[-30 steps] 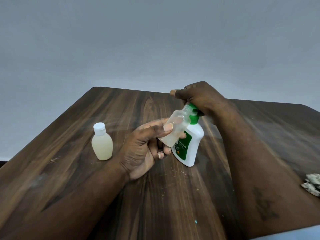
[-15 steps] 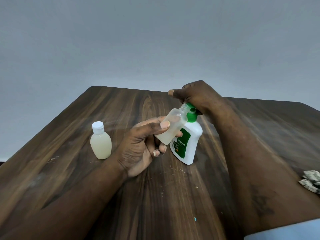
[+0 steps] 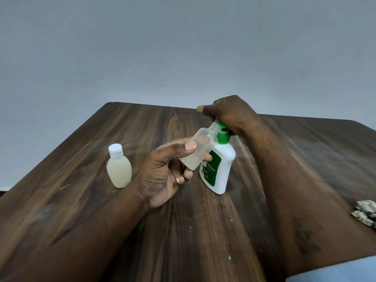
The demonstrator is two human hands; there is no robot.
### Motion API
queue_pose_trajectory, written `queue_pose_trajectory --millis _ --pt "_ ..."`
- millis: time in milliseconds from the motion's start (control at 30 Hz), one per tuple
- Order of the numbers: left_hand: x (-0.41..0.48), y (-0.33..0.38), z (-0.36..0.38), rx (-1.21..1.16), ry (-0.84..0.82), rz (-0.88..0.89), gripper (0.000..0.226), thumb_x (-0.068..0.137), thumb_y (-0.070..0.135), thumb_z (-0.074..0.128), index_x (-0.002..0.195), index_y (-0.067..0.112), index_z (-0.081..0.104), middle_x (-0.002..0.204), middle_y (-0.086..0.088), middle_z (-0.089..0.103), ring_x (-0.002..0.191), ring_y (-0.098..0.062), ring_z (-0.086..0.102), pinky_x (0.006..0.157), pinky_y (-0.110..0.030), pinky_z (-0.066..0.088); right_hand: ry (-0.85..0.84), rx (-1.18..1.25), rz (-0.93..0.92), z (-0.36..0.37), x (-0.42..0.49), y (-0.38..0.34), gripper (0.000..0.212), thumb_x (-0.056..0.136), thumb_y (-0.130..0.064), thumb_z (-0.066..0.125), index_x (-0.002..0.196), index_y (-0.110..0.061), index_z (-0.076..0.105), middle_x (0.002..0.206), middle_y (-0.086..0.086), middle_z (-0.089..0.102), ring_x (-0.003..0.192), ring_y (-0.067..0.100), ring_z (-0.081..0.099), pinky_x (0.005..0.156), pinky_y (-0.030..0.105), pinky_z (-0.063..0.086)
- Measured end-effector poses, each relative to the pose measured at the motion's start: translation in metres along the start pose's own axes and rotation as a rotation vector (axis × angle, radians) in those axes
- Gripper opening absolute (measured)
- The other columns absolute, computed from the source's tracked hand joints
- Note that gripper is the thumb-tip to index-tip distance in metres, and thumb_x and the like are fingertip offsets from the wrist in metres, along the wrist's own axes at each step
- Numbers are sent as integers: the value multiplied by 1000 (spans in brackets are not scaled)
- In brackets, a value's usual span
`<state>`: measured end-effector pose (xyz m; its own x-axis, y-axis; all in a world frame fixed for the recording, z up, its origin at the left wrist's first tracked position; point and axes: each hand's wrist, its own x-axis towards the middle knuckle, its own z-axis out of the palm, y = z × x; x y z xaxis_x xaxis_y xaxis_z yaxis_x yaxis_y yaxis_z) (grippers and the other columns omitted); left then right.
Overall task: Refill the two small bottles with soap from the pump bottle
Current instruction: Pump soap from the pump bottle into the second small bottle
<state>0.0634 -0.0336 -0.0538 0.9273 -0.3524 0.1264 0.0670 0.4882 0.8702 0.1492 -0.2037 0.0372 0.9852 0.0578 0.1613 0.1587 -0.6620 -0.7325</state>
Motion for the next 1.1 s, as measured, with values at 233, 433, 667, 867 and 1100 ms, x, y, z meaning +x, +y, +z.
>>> queue_pose_trajectory --millis 233,433,667,867,1100 --pt "1 -2 0 -17 -24 -7 44 74 34 72 113 14 77 103 -21 72 54 -13 48 43 -18 38 30 63 2 -2 2 1 40 88 -46 79 80 -12 61 66 4 50 62 19 44 68 35 39" --pt "0 0 2 -5 -7 -14 31 84 28 64 107 15 79 101 -21 73 53 -14 46 42 -18 37 28 66 6 0 3 2 42 86 -46 81 76 -12 58 70 7 51 64 21 44 69 36 39" --pt "0 -1 1 15 -2 -7 31 84 29 64 108 15 78 101 -21 73 52 -13 46 41 -18 36 16 43 2 0 2 3 44 87 -49 79 77 -11 59 70 6 54 66 20 47 70 36 40" --pt "0 0 3 -3 -18 -4 33 83 28 64 109 15 78 103 -22 72 54 -14 47 42 -18 37 31 104 -5 -2 3 3 42 86 -45 81 72 -13 57 63 2 49 60 19 42 68 36 39" --pt "0 1 2 16 -6 1 30 85 28 64 107 15 79 102 -22 72 54 -15 46 42 -18 37 -1 104 28 0 3 4 42 86 -46 81 72 -13 59 66 3 54 58 18 46 63 33 41"
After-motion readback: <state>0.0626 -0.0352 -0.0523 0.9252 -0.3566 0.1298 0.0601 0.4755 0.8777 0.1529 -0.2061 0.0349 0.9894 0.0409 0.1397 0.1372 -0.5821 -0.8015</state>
